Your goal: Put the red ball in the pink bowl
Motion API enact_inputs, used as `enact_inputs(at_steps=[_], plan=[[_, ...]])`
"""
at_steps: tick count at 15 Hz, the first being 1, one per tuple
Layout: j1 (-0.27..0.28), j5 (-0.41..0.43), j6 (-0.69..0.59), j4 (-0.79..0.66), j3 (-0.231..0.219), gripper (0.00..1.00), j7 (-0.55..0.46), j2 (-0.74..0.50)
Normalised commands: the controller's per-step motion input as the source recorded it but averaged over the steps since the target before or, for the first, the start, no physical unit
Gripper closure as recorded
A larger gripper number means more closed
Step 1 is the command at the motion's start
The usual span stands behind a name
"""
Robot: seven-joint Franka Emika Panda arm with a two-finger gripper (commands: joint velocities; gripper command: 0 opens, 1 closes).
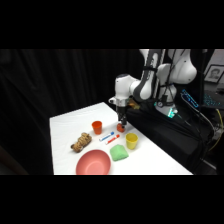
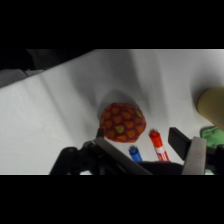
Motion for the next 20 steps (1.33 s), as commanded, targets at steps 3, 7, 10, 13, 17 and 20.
enact_inputs(at_steps=[3, 7, 10, 13, 17, 20], plan=[[0.015, 0.039, 0.42, 0.04, 0.011, 0.0, 0.04, 0.32], [-0.013, 0.051, 0.31, 0.03, 0.043, 0.0, 0.03, 0.22], [-0.063, -0.058, 0.25, 0.01, 0.072, 0.32, 0.11, 0.08], [-0.079, -0.13, 0.18, 0.0, 0.042, 0.59, 0.13, -0.04], [0.067, -0.174, 0.05, -0.08, -0.14, 0.93, 0.13, -0.19], [0.209, -0.21, -0.2, -0.06, -0.269, 1.0, 0.13, -0.3]])
